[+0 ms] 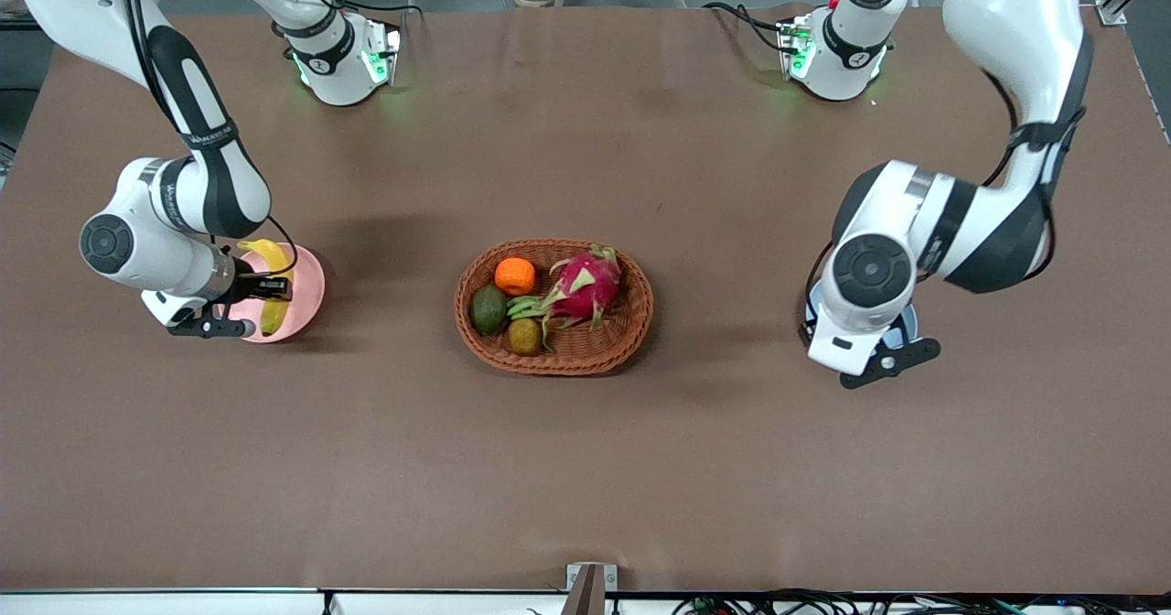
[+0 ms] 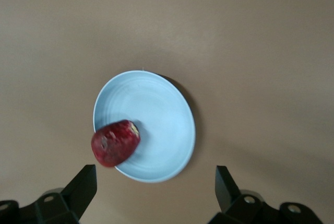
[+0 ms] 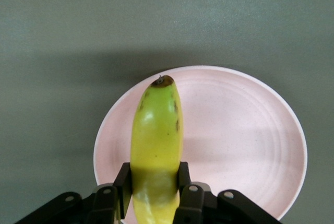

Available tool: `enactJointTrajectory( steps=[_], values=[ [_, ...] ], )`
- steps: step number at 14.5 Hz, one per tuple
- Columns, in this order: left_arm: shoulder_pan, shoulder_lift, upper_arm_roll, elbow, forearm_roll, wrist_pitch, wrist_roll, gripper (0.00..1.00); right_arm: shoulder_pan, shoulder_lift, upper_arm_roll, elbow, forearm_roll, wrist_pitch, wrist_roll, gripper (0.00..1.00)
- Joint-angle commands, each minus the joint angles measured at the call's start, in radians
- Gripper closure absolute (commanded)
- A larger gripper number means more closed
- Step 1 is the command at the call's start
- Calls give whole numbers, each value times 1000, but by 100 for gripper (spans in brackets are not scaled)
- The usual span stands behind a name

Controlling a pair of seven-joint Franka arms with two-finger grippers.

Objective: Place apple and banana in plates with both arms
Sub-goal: 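Lower the banana onto the pink plate while the left gripper lowers the apple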

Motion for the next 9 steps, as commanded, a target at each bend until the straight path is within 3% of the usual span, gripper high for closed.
enactJointTrajectory(
  steps=[1, 2, 3, 4, 5, 7, 9],
  values=[
    [23, -113, -9, -6, -87, -19, 37, 0, -31, 3, 17, -22, -18, 18, -5, 71],
    [28, -148, -8, -6, -108, -19, 56, 0, -33, 10, 17, -22, -18, 20, -5, 69],
    [38, -182, -8, -6, -128, -29, 80, 0, -34, 12, 17, -22, -18, 20, -3, 56],
    [55, -214, -9, -6, -148, -39, 122, 0, -36, 11, 17, -16, -18, 13, 3, 18],
    [74, -252, -8, -6, -174, -41, 195, 0, -36, 9, 17, -10, -18, 6, 3, 0],
    [121, -318, -6, -7, -222, -53, 357, 0, -33, -9, 17, 19, -18, -5, 6, 0],
    [161, -377, -3, -6, -277, -122, 510, 0, -34, -32, 17, 120, -18, -132, 8, 0]
  ],
)
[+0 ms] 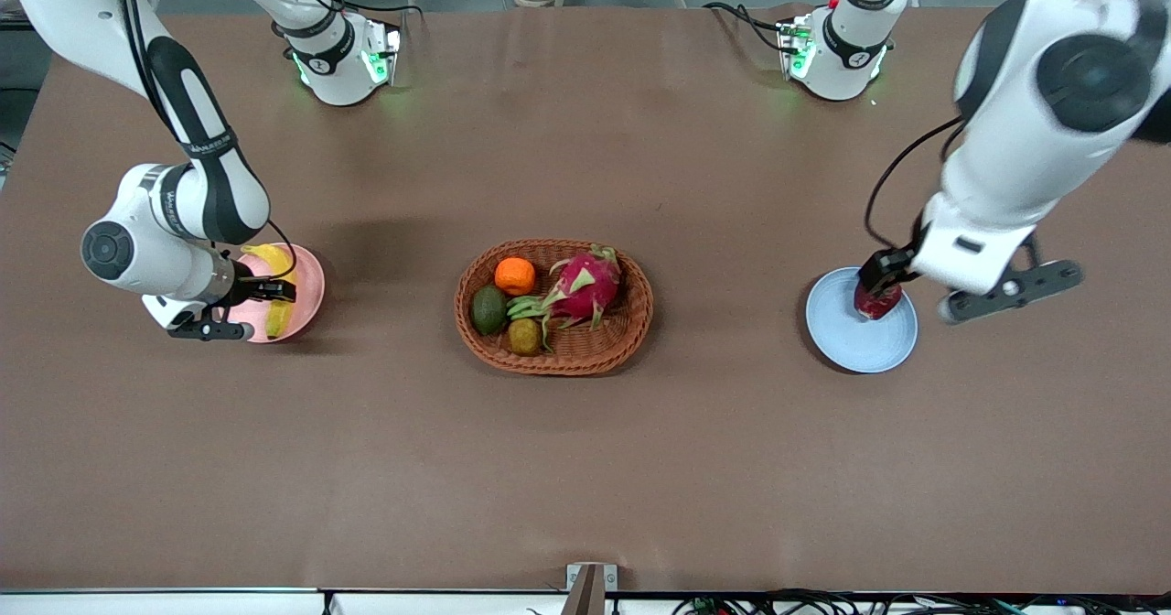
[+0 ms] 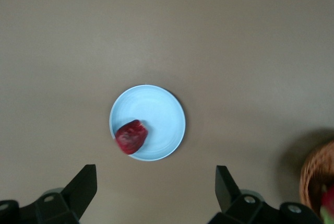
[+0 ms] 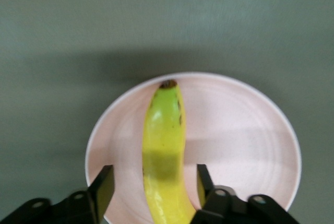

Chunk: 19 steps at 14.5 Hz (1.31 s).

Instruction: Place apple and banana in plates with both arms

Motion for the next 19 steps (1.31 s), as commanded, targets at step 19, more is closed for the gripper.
enactJointTrajectory(
  steps=[19],
  values=[
    [-105, -324, 245, -177, -176, -151, 428, 0, -51, -229, 17, 686, -33, -690, 44, 0]
  ],
)
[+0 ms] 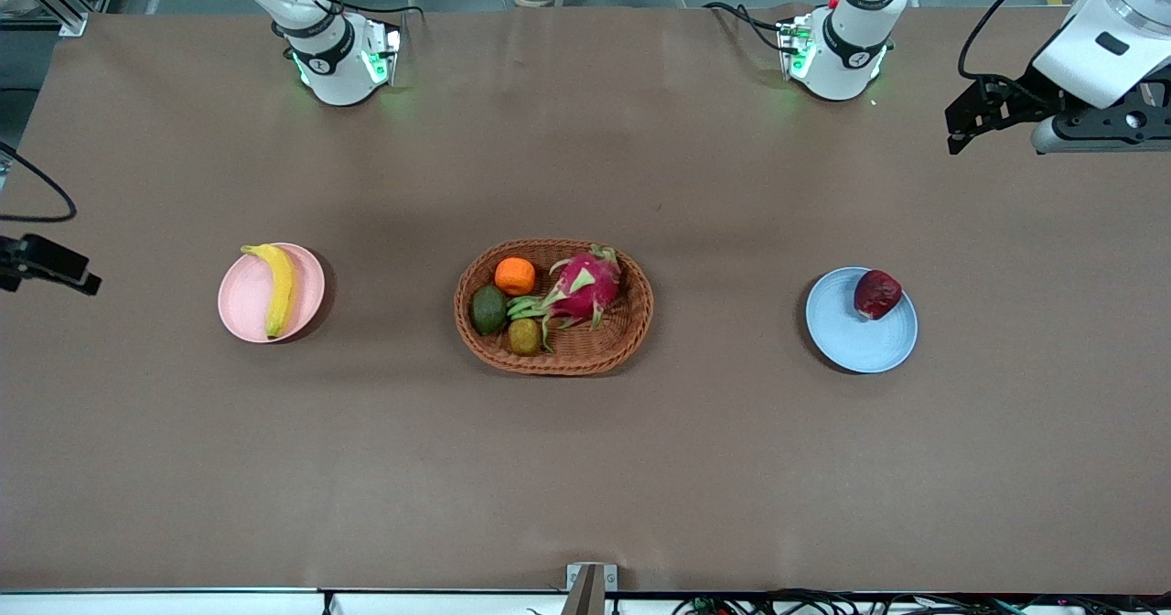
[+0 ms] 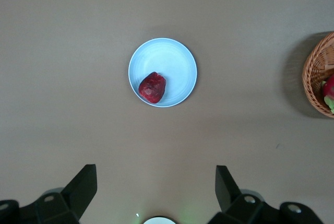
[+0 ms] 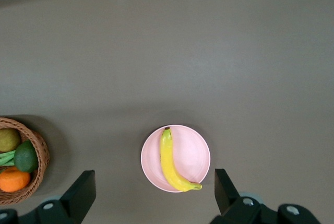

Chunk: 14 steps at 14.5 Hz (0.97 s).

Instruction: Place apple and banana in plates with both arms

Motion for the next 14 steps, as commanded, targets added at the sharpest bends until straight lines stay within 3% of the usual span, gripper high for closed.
enactJointTrajectory(
  steps=[1, 5, 14],
  values=[
    [8, -19, 5, -19, -19, 15, 44, 0, -20, -100, 18, -120, -20, 35, 1, 0],
    [6, -1, 5, 8, -22, 12, 41, 0, -20, -161, 18, -219, -20, 75, 2, 0],
    [13, 7, 6, 27, -20, 1, 38, 0, -20, -168, 17, -223, -20, 66, 1, 0]
  ],
)
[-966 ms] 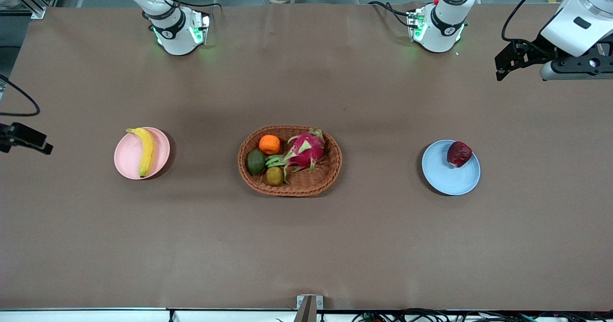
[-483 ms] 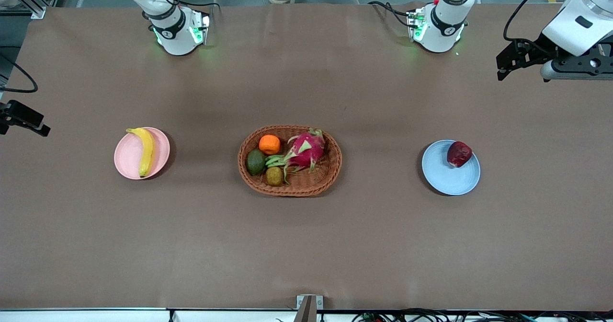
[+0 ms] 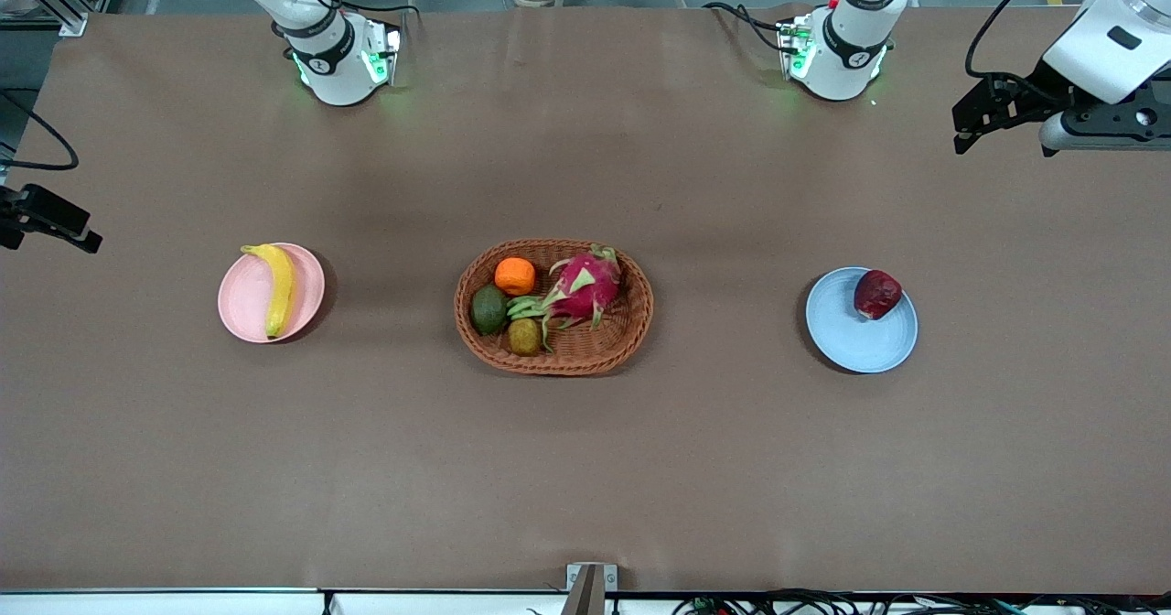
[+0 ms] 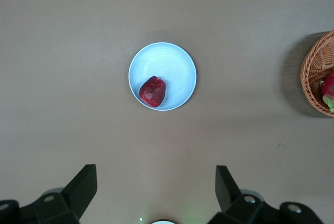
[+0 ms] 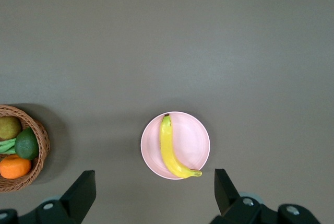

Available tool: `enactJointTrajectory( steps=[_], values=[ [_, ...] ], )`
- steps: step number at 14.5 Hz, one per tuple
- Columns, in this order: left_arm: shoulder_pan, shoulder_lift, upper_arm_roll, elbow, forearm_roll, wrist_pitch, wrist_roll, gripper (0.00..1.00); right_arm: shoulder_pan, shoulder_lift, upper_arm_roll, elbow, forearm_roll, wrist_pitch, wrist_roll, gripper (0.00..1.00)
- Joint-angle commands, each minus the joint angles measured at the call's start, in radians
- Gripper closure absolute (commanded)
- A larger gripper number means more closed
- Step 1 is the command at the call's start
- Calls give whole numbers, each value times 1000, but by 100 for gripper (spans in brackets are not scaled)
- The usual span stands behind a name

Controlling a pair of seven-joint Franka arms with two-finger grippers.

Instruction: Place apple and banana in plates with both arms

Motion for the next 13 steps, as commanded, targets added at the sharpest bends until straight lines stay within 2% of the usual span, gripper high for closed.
enactJointTrajectory(
  steps=[1, 3, 13],
  values=[
    [5, 11, 1, 19, -16, -7, 16, 0, -17, -34, 17, -39, -22, 15, -1, 0],
    [5, 13, 1, 20, -16, -12, 16, 0, -16, -32, 18, -39, -56, 16, 1, 0],
    [5, 13, 1, 20, -18, -18, 17, 0, -17, -32, 18, -40, -56, 13, 1, 0]
  ],
)
